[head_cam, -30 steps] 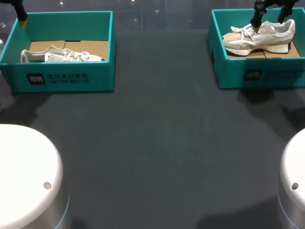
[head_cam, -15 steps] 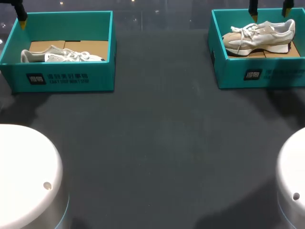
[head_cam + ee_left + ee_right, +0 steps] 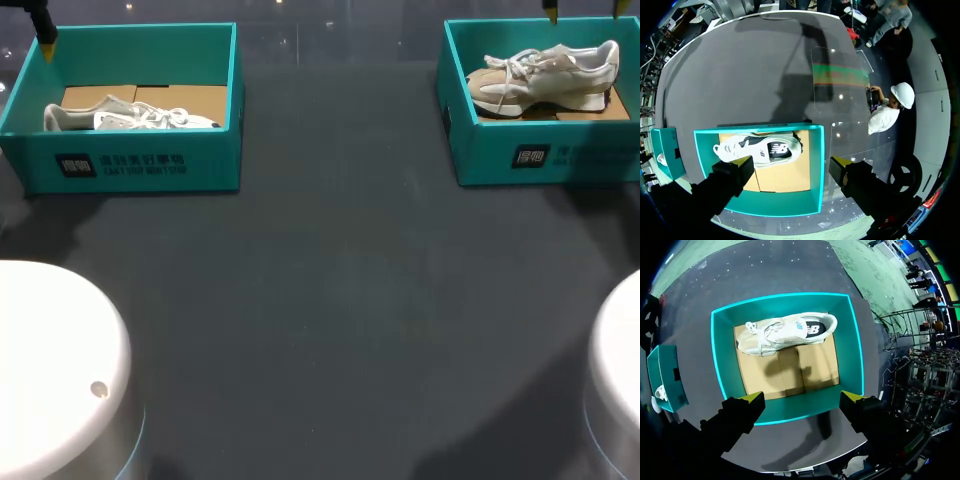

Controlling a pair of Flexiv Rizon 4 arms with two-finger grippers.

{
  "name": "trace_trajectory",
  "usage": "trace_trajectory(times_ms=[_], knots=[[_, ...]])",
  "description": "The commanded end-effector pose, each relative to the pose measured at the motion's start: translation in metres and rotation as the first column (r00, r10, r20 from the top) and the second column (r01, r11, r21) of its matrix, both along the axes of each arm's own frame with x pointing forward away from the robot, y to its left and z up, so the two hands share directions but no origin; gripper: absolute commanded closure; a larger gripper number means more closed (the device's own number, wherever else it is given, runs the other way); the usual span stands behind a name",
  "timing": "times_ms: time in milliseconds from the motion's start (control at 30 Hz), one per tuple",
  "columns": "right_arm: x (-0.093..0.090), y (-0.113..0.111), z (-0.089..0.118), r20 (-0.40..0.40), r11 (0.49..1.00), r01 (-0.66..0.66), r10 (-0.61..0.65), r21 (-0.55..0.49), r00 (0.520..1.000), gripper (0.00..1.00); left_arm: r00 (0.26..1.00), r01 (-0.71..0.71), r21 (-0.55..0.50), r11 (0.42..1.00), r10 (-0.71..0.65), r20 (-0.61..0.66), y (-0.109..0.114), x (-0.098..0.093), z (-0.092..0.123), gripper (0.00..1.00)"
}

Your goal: Take the shoe out of the shoebox, open the shoe tongue, remove and reinsert the insole, then place the shoe into the shoebox

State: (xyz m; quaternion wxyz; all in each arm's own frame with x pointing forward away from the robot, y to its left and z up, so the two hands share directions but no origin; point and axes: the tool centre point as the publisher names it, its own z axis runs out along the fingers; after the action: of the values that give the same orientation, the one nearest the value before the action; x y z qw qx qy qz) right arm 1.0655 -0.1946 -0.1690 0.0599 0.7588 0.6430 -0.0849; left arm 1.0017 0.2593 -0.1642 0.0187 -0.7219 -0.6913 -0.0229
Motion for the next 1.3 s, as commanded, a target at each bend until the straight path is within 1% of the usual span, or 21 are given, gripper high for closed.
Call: trace_trajectory(times_ms=[33, 100, 133, 167, 200, 233, 267, 300, 333, 367, 400, 467, 500, 533, 1000, 1067, 1100, 1167, 1233, 1300], knots=[[0.003, 0.001, 0.001, -0.022, 1.0, 0.004, -0.004, 0.001, 1.0, 0.0, 1.0, 0.002, 0.001, 1.0, -0.002, 0.001, 0.0, -0.001, 0.0, 0.0], [0.003, 0.001, 0.001, -0.022, 1.0, 0.004, -0.004, 0.001, 1.0, 0.0, 1.0, 0.002, 0.001, 1.0, -0.002, 0.001, 0.0, -0.001, 0.0, 0.0], [0.009, -0.004, -0.001, -0.004, 1.0, -0.008, 0.008, 0.018, 1.0, 0.0, 1.0, 0.002, 0.001, 1.0, -0.002, 0.001, 0.0, -0.001, 0.0, 0.0], [0.017, -0.01, -0.003, 0.022, 1.0, -0.007, 0.007, -0.004, 1.0, 0.0, 1.0, 0.002, 0.001, 1.0, -0.002, 0.001, 0.0, -0.001, 0.0, 0.0], [0.025, -0.016, -0.007, 0.019, 1.0, 0.001, -0.001, -0.015, 1.0, 0.0, 1.0, 0.002, 0.001, 1.0, -0.002, 0.001, 0.0, -0.001, 0.0, 0.0], [0.034, -0.022, -0.008, 0.04, 1.0, -0.02, 0.02, 0.002, 0.999, 0.0, 1.0, 0.002, 0.001, 1.0, -0.002, 0.001, 0.0, -0.001, 0.0, 0.0], [0.042, -0.029, -0.01, 0.058, 1.0, -0.004, 0.005, -0.022, 0.998, 0.0, 1.0, 0.002, 0.001, 1.0, -0.002, 0.001, 0.0, -0.001, 0.0, 0.0], [0.051, -0.034, -0.013, 0.051, 0.999, -0.001, 0.002, -0.037, 0.999, 0.0, 1.0, 0.002, 0.001, 1.0, -0.002, 0.001, 0.0, -0.001, 0.0, 0.0], [0.058, -0.041, -0.015, 0.052, 1.0, -0.01, 0.012, -0.029, 0.999, 0.0, 1.0, 0.002, 0.001, 1.0, -0.002, 0.001, 0.0, -0.001, 0.0, 0.0], [0.065, -0.045, -0.017, 0.067, 1.0, -0.001, 0.003, -0.028, 0.998, 0.0, 1.0, 0.002, 0.001, 1.0, -0.002, 0.001, 0.0, -0.001, 0.0, 0.0], [0.072, -0.051, -0.019, 0.065, 1.0, -0.013, 0.014, -0.017, 0.998, 0.0, 1.0, 0.002, 0.001, 1.0, -0.002, 0.001, 0.0, -0.001, 0.0, 0.0], [0.08, -0.059, -0.025, 0.103, 0.998, -0.045, 0.039, 0.053, 0.994, 0.0, 1.0, 0.002, 0.001, 1.0, -0.002, 0.001, 0.0, -0.001, 0.0, 0.0], [0.084, -0.063, -0.031, 0.122, 0.992, -0.073, 0.06, 0.105, 0.991, 0.0, 1.0, 0.002, 0.001, 1.0, -0.002, 0.001, 0.0, -0.001, 0.0, 0.0], [0.088, -0.068, -0.039, 0.102, 0.987, -0.045, 0.029, 0.156, 0.994, 0.0, 1.0, 0.002, 0.001, 1.0, -0.002, 0.001, 0.0, -0.001, 0.0, 0.0], [0.088, -0.068, -0.039, 0.102, 0.987, -0.045, 0.029, 0.156, 0.994, 0.0, 1.0, 0.002, 0.001, 1.0, -0.002, 0.001, 0.0, -0.001, 0.0, 0.0], [0.096, -0.072, -0.048, 0.103, 0.985, -0.047, 0.031, 0.165, 0.994, 0.0, 1.0, 0.002, 0.001, 1.0, -0.002, 0.001, 0.0, -0.001, 0.0, 0.0], [0.1, -0.075, -0.051, 0.096, 0.989, -0.036, 0.023, 0.141, 0.995, 0.0, 1.0, 0.002, 0.001, 1.0, -0.002, 0.001, 0.0, -0.001, 0.0, 0.0], [0.106, -0.082, -0.058, 0.096, 0.99, -0.038, 0.025, 0.137, 0.995, 0.0, 1.0, 0.002, 0.001, 1.0, -0.002, 0.001, 0.0, -0.001, 0.0, 0.0], [0.111, -0.089, -0.065, 0.097, 0.994, -0.034, 0.024, 0.108, 0.995, 0.0, 1.0, 0.002, 0.001, 1.0, -0.002, 0.001, 0.0, -0.001, 0.0, 0.0], [0.115, -0.098, -0.071, 0.092, 0.993, -0.032, 0.021, 0.115, 0.996, 0.0, 1.0, 0.002, 0.001, 1.0, -0.002, 0.001, 0.0, -0.001, 0.0, 0.0]])
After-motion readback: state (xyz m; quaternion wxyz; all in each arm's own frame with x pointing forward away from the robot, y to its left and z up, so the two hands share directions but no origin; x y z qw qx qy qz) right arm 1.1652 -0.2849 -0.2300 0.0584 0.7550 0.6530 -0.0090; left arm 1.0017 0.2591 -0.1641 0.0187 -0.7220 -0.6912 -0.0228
